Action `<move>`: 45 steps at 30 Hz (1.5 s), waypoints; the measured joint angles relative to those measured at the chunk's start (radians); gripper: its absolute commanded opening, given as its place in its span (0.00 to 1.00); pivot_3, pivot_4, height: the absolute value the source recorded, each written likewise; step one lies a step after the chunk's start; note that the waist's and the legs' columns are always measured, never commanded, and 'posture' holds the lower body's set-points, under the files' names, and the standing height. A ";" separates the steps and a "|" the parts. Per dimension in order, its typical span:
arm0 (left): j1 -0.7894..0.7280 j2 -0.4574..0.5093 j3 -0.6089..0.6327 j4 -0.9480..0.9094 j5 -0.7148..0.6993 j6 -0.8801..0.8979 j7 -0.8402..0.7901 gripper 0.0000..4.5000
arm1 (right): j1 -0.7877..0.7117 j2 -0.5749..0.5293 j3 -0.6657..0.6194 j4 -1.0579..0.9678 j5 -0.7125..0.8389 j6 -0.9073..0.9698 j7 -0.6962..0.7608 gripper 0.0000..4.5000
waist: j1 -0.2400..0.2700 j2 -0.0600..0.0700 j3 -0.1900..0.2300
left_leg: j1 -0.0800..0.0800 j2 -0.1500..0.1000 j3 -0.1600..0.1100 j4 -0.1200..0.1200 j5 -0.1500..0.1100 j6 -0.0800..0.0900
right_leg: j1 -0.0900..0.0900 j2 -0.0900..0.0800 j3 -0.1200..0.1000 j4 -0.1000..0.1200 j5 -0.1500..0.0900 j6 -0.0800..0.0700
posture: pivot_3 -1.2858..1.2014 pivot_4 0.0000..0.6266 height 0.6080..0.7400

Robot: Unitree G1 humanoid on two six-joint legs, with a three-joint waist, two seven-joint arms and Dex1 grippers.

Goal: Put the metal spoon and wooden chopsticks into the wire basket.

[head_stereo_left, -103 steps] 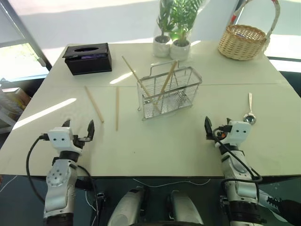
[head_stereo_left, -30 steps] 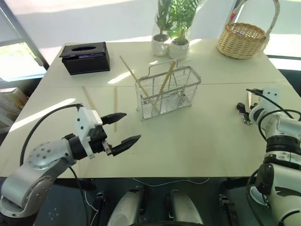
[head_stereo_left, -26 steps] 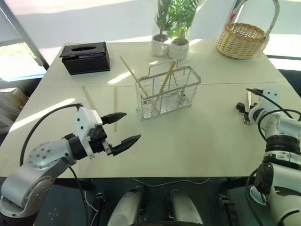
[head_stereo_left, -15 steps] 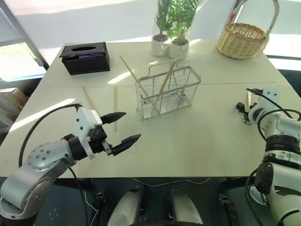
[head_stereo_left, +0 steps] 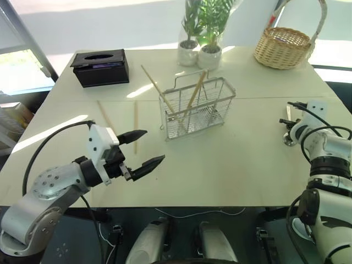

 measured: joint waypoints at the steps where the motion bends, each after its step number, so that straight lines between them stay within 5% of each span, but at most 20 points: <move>1: 0.000 0.000 0.000 0.000 0.000 0.000 0.000 1.00 | -0.001 0.000 0.000 0.000 0.000 0.002 0.001 0.01 | 0.000 0.000 0.000 | 0.000 0.000 0.000 0.000 0.000 0.000 | 0.000 0.000 0.000 0.000 0.000 0.000 | 0.52 0.24 1.00; 5: 0.001 -0.003 0.000 0.001 0.000 0.000 0.001 1.00 | 0.005 0.015 -0.003 -0.059 0.009 0.053 0.005 0.01 | -0.002 0.000 0.000 | 0.000 0.000 0.000 0.000 0.000 0.000 | -0.001 0.000 0.000 0.000 0.000 0.000 | 0.52 0.24 1.00; 12: -0.011 -0.052 0.004 0.041 0.004 -0.021 0.006 1.00 | 0.069 0.148 0.012 -0.522 0.098 0.173 -0.003 0.01 | -0.001 0.001 0.000 | -0.001 0.001 0.000 -0.001 0.000 0.000 | -0.003 0.000 0.000 0.001 0.000 0.000 | 0.52 0.24 1.00; 20: -0.015 -0.043 0.020 0.113 0.007 -0.024 -0.039 1.00 | -0.048 0.180 0.104 -0.811 0.060 -0.003 -0.023 0.01 | 0.001 0.001 0.000 | -0.001 0.000 0.000 -0.001 -0.002 -0.002 | -0.007 0.000 0.000 0.000 0.000 0.000 | 0.52 0.24 1.00; 26: -0.036 -0.049 0.038 0.161 0.007 -0.026 -0.051 1.00 | -0.031 0.336 0.147 -0.881 0.147 -0.118 0.068 0.01 | -0.002 0.001 0.000 | -0.001 0.000 0.000 -0.003 -0.002 -0.002 | -0.008 0.000 0.000 0.001 0.001 0.002 | 0.52 0.24 1.00; 45: -0.055 -0.081 0.072 0.139 -0.009 -0.023 0.006 1.00 | -0.020 0.485 0.215 -0.433 0.090 -0.620 0.222 0.01 | -0.006 0.001 0.000 | 0.000 0.000 0.000 -0.003 -0.001 -0.004 | -0.009 0.001 0.000 0.003 0.003 0.004 | 0.52 0.24 1.00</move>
